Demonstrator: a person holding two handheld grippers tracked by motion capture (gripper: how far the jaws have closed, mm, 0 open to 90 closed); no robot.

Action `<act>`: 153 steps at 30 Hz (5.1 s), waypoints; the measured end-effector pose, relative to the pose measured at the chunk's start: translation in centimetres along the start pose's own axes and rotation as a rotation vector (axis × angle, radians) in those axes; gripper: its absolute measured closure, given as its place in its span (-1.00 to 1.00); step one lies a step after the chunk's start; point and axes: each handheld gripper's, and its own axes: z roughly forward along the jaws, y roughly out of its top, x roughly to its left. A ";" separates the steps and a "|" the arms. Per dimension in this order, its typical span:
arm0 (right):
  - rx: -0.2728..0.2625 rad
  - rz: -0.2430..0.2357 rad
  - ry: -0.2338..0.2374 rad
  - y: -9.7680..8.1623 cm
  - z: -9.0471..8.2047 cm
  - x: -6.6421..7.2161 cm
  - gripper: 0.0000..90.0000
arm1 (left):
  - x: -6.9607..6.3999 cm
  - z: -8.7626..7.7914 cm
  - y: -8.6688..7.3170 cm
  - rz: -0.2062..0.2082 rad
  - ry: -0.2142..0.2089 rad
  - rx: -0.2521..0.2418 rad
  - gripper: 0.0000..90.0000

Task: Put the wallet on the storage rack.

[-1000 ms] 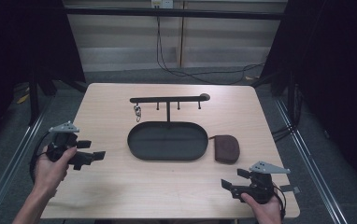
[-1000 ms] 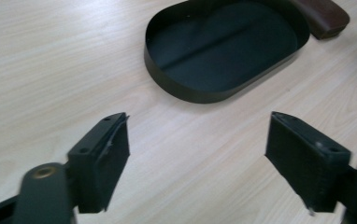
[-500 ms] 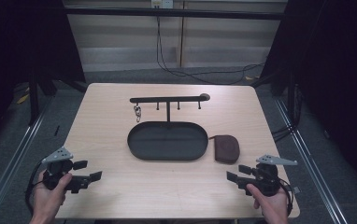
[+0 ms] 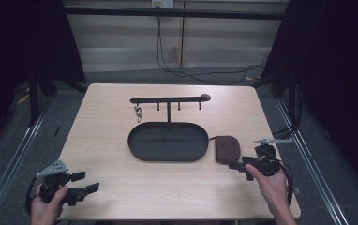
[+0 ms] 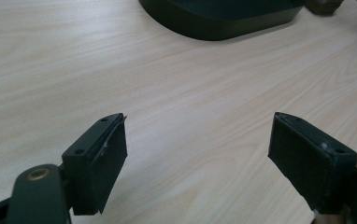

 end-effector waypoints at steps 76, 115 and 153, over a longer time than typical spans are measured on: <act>0.362 0.242 -0.254 8.6 8.2 -4.2 0.28 | -1.6 0.7 0.0 0.100 -0.046 0.042 -0.55; 0.446 0.124 -0.327 12.8 5.3 -0.5 0.86 | -1.5 0.5 0.1 0.117 -0.050 0.014 -0.58; 0.440 0.078 -0.337 16.8 2.6 2.5 0.84 | -1.1 0.5 0.1 0.096 -0.042 0.034 -0.58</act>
